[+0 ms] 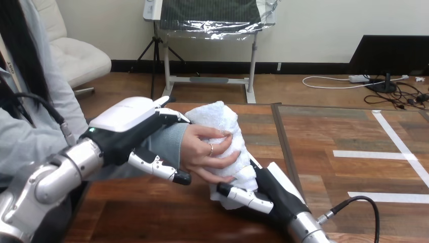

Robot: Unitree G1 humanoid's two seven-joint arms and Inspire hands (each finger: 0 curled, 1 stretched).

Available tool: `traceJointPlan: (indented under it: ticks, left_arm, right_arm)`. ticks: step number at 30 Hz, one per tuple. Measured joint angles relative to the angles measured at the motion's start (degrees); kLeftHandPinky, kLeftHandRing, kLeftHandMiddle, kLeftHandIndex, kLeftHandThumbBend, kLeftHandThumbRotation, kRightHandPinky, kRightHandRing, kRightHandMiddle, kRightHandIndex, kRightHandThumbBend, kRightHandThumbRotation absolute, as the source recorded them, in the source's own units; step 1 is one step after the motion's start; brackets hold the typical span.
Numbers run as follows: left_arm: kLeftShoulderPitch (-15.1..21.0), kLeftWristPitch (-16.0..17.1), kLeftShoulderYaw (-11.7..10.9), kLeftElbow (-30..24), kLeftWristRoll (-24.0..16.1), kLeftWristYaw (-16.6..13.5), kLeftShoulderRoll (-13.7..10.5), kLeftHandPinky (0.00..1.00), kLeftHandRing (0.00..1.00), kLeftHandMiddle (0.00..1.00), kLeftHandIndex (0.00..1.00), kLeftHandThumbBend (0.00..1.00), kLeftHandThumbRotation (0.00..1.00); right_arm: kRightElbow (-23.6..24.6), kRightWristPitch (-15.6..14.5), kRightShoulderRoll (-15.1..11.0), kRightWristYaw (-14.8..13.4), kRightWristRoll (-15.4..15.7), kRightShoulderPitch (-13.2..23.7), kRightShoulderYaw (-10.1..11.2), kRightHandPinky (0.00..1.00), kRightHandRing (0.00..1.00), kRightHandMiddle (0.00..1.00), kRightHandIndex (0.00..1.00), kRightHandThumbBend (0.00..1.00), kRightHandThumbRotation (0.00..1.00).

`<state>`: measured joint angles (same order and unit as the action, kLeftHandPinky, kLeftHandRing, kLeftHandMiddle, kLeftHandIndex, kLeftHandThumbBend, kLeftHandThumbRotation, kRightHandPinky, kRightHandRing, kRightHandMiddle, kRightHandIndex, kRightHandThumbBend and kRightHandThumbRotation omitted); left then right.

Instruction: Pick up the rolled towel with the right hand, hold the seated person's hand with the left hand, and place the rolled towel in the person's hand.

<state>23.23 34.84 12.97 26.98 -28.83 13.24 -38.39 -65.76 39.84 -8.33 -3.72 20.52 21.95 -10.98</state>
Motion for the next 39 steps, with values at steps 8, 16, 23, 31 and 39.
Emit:
traceJointPlan:
  ticks: [8, 16, 23, 31, 39]
  left_arm:
    - [-1.6, -0.2, -0.2, -0.7, 0.0, -0.5, 0.2, 0.99, 1.0, 1.0, 1.0, 1.0, 0.73]
    - [-2.9, -0.2, -0.3, -0.9, 0.0, -1.2, 0.5, 1.0, 1.0, 1.0, 1.0, 1.0, 0.78]
    - [-3.3, -0.2, -0.3, -0.9, 0.0, -1.3, 0.5, 1.0, 1.0, 1.0, 1.0, 1.0, 0.82]
    - [-3.7, -0.2, -0.3, -0.9, 0.0, -1.6, 0.5, 1.0, 1.0, 1.0, 1.0, 1.0, 0.85]
    - [-4.4, -0.1, -0.3, -1.0, 0.2, -1.8, 0.7, 1.0, 1.0, 1.0, 1.0, 1.0, 0.86]
  right_arm:
    - [0.0, 0.3, -0.7, 0.0, 0.0, 0.0, -0.1, 1.0, 1.0, 1.0, 1.0, 1.0, 1.0]
    - [0.0, 1.1, -1.3, -1.2, 0.2, 0.0, -0.1, 1.0, 1.0, 1.0, 1.0, 1.0, 1.0]
    - [0.0, 2.7, -2.0, -1.6, 0.2, 0.0, 0.0, 1.0, 1.0, 1.0, 1.0, 1.0, 1.0]
    - [0.0, 4.2, -2.6, -1.6, 0.0, 0.0, 0.0, 1.0, 1.0, 1.0, 1.0, 1.0, 1.0]
    - [0.0, 5.0, -3.0, -1.5, 0.0, 0.0, 0.0, 1.0, 1.0, 1.0, 1.0, 1.0, 1.0]
